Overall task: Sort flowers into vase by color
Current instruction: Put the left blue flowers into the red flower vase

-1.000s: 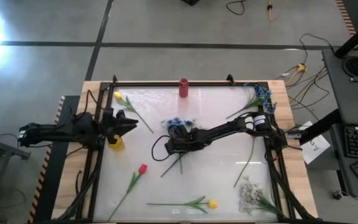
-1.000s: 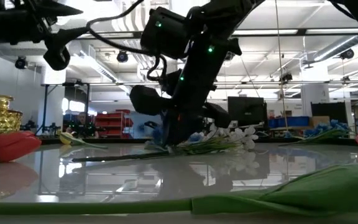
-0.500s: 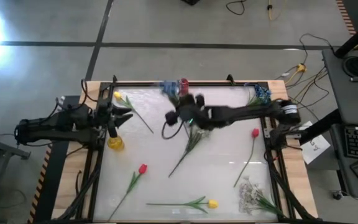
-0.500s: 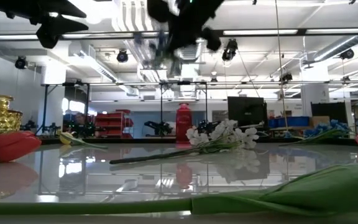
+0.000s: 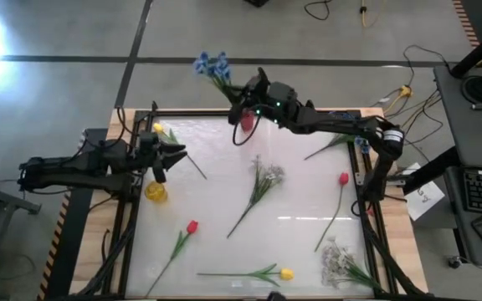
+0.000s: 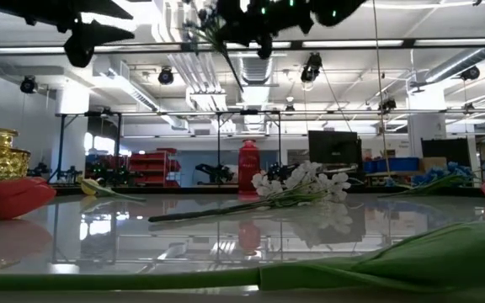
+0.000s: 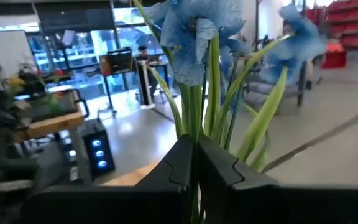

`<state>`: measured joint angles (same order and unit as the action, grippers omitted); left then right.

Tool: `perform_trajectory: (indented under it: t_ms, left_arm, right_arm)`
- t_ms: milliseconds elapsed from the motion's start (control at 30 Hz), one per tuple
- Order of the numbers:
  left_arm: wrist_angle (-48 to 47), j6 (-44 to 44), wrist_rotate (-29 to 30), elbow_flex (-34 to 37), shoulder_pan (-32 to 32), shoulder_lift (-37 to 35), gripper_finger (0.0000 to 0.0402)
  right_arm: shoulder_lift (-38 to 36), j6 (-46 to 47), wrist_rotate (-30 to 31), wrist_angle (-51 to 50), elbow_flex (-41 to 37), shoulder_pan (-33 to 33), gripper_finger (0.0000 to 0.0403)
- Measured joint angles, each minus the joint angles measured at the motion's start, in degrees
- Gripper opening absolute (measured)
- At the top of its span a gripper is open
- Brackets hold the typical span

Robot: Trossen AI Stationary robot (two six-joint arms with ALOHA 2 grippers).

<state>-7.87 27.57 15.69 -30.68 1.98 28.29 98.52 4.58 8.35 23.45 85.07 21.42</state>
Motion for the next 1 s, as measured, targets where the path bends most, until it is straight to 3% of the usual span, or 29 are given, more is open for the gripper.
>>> perform_trajectory:
  t_ms: [300, 567, 700, 867, 1000]
  left_arm:
    - [3.28, 3.65, 1.76, 0.07, 0.00, 8.77, 0.0141]
    - [2.87, 7.94, 2.39, -2.70, 0.00, 13.83, 0.0141]
    - [-4.39, 8.96, 2.40, -6.12, 0.01, 15.77, 0.0141]
    - [-17.52, 11.52, 2.39, -12.29, 0.11, 18.53, 0.0141]
    - [-22.87, 13.41, 2.45, -15.16, 0.53, 20.76, 0.0141]
  right_arm:
    - [3.34, -4.50, -4.27, 20.12, -4.71, 6.75, 0.0012]
    - [6.41, -4.11, -7.59, 27.72, -6.88, 11.44, 0.0012]
    - [7.40, -1.24, -11.94, 34.62, -9.79, 13.43, 0.0012]
    - [8.51, -1.57, -13.30, 37.78, -10.73, 14.50, 0.0012]
    - [10.12, -2.53, -13.51, 39.18, -10.75, 15.03, 0.0012]
